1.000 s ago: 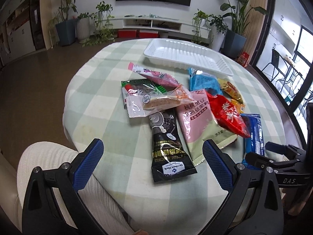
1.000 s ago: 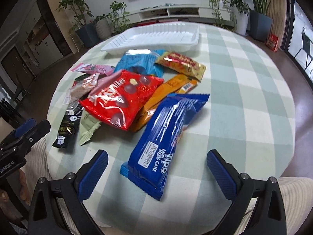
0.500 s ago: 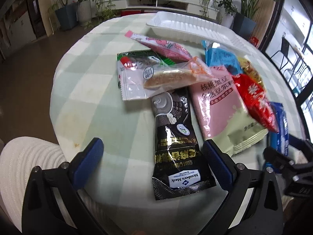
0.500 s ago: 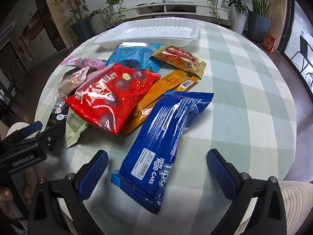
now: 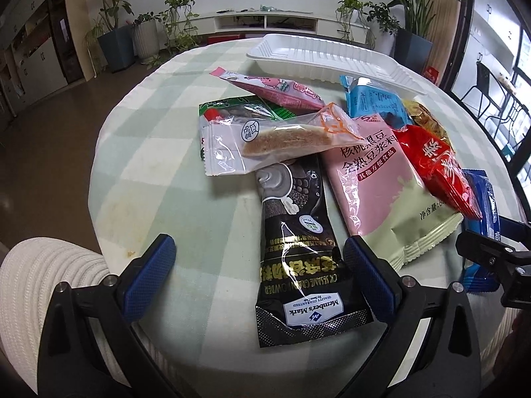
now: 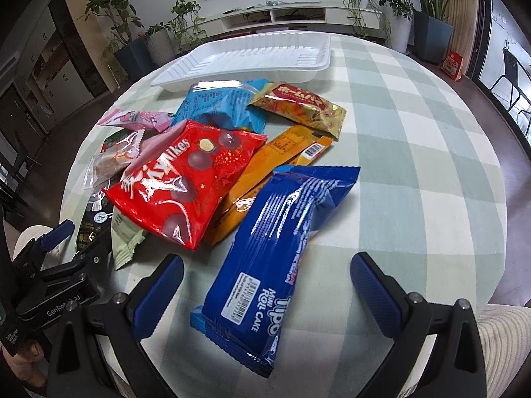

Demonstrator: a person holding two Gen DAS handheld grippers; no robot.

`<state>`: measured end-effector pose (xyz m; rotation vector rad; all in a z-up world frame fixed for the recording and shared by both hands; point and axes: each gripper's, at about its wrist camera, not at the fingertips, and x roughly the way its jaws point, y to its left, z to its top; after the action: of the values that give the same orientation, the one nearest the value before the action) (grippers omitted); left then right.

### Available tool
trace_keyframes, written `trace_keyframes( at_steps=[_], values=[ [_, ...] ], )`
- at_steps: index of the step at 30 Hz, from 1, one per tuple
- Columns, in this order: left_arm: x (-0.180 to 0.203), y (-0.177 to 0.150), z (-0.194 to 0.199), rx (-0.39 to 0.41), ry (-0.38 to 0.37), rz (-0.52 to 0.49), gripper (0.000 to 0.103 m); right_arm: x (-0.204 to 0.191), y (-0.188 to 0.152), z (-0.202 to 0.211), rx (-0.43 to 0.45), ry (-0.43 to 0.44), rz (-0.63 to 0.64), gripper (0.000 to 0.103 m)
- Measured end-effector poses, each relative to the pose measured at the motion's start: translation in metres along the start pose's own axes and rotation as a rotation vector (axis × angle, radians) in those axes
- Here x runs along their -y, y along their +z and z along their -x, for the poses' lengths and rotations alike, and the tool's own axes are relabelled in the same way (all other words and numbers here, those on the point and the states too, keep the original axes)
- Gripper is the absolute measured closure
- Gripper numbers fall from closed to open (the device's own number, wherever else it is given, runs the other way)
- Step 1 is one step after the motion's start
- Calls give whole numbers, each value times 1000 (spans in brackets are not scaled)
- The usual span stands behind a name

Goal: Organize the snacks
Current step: 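Lower the left tool onto the black packet while the right tool lowers onto the blue Mini Roll Cake packet, then lift the black packet with the left tool while the right tool lifts the blue packet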

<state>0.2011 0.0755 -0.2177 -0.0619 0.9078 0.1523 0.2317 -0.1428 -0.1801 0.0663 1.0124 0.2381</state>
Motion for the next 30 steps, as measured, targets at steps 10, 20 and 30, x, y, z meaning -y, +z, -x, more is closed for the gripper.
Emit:
trace_keyframes(
  at_steps=[10,20,30],
  values=[
    [9,1,17,17,-66,-87,61,-8,-3,-1,28,-111,90,21],
    [2,3,21,-4,-120,-86,72,12,-2,10,70,-51,42,68],
    [-15,3,28,-62,-276,-10,78,51,1,12,41,194,-171,69]
  ],
)
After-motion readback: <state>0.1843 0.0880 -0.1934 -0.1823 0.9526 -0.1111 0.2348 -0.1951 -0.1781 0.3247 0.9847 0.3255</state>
